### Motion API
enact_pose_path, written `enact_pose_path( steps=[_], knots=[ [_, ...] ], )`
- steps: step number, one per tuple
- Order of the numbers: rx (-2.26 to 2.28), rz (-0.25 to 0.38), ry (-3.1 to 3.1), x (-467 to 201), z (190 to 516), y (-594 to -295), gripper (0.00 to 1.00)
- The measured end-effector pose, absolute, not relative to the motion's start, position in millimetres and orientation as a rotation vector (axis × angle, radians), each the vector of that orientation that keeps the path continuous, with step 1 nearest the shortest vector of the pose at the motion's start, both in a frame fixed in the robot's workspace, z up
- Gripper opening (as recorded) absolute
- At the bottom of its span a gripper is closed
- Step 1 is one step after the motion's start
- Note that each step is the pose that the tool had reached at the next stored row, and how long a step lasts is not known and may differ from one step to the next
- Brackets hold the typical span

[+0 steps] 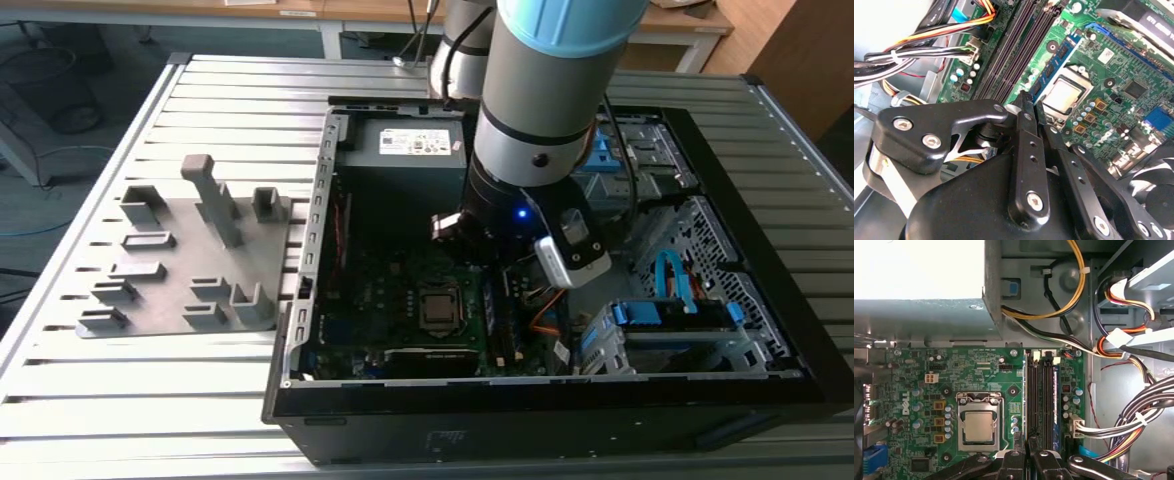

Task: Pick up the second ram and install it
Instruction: 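Insert the second ram into the second slot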

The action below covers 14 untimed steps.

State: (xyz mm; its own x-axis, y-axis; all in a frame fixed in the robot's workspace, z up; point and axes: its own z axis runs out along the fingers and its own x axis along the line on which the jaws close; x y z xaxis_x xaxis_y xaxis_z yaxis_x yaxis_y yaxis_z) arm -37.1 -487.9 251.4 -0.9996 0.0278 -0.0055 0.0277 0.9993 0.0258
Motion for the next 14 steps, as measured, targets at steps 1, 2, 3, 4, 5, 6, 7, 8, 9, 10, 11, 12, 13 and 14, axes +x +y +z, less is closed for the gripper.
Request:
enact_pose_path(
  steps=[1, 2, 3, 4, 5, 6, 7, 8, 9, 10, 11, 12, 13, 14],
  knots=[
    [0.05, 0.04, 3.135, -37.1, 251.4, -487.9, 0.14],
    [0.058, 0.04, 3.135, -37.1, 251.4, -487.9, 0.14],
    [0.065, 0.04, 3.135, -37.1, 251.4, -487.9, 0.14],
    [0.072, 0.04, 3.134, -37.1, 251.4, -487.9, 0.14],
    [0.079, 0.04, 3.134, -37.1, 251.4, -487.9, 0.14],
    [0.087, 0.04, 3.134, -37.1, 251.4, -487.9, 0.14],
    [0.094, 0.04, 3.134, -37.1, 251.4, -487.9, 0.14],
    [0.101, 0.039, 3.133, -37.1, 251.4, -487.9, 0.14],
    [0.109, 0.039, 3.133, -37.1, 251.4, -487.9, 0.14],
    [0.116, 0.039, 3.133, -37.1, 251.3, -487.9, 0.14],
    [0.123, 0.039, 3.132, -37.1, 251.3, -487.9, 0.14],
    [0.13, 0.039, 3.132, -37.1, 251.3, -487.9, 0.14],
    [0.137, 0.038, 3.132, -37.1, 251.3, -487.9, 0.14],
    [0.144, 0.038, 3.131, -37.1, 251.4, -487.9, 0.14]
  ],
)
